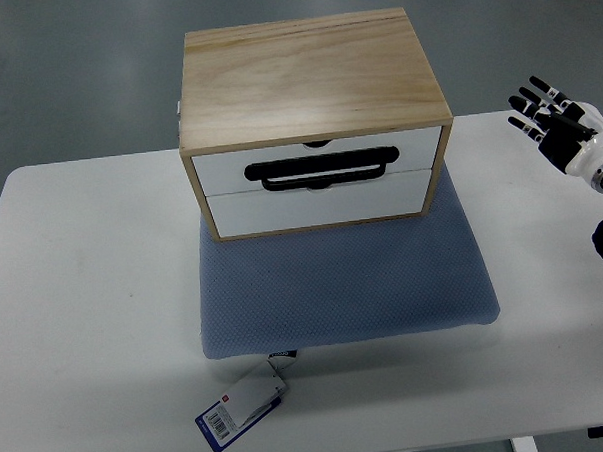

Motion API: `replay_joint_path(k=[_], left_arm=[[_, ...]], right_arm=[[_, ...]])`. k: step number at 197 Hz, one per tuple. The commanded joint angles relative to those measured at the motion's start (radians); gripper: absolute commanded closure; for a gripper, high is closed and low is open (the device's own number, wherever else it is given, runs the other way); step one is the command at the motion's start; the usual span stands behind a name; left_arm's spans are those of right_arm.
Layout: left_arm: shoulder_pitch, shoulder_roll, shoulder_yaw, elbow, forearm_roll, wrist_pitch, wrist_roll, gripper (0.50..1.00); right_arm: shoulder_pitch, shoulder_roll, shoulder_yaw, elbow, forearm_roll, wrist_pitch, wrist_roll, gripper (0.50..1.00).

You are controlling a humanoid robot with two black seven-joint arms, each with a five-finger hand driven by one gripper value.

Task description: Open wood drawer with right hand

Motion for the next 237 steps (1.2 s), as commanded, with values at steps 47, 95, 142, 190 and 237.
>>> replay_joint_path(k=[47,95,142,190,237], left_arm=[[0.001,0.0,0.0,0.0,0.0,0.0,0.0,0.5],[-0.001,0.0,0.0,0.0,0.0,0.0,0.0,0.5],[-0.001,0.0,0.0,0.0,0.0,0.0,0.0,0.5],[0.001,0.0,0.0,0.0,0.0,0.0,0.0,0.5],[-0.001,0.0,0.0,0.0,0.0,0.0,0.0,0.5]], right_arm=[[-0.001,-0.002,-0.001,-0.023,0.001,0.009,-0.005,0.566],[0.029,-0.037,-0.023,-0.029,0.007,0.012,-0.006,0.566],[0.127,-0.194,-0.218,-0.026,0.108,0.012,-0.006,0.566],[0.278,-0.366,-0.505,-0.006,0.235,0.081,-0.003,0.566],[0.428,-0.461,-0.664,0.007,0.228,0.301,-0.005,0.566]])
